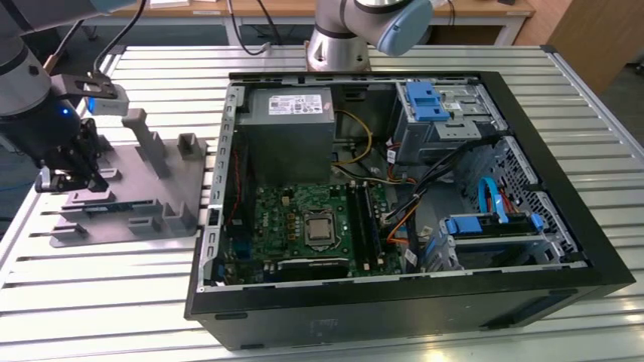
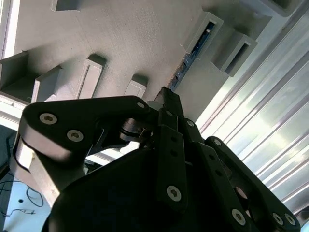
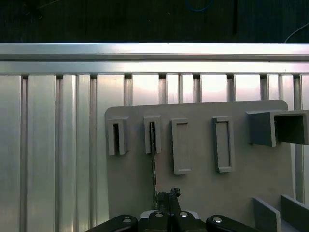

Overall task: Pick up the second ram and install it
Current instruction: 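Pick up the second ram and move it above second insertion slot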

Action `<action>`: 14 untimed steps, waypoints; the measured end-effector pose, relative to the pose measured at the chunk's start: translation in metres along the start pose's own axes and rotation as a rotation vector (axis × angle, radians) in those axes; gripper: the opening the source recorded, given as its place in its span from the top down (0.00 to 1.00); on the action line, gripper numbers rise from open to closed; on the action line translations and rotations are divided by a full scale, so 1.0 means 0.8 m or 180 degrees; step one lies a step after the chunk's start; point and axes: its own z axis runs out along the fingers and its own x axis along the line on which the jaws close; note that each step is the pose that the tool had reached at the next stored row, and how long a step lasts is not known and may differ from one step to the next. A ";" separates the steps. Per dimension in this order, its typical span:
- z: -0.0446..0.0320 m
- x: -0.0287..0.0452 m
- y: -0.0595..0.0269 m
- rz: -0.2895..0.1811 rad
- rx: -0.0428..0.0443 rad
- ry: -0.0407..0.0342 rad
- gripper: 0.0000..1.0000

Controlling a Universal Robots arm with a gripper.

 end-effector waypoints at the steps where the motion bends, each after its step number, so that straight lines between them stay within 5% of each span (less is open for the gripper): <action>1: 0.0000 0.0000 0.000 -0.0023 -0.0001 0.0000 0.90; 10: 0.0002 0.0000 0.000 -0.0036 -0.0001 0.0000 0.90; 14: 0.0002 0.0000 0.000 -0.0035 -0.0001 0.0000 0.77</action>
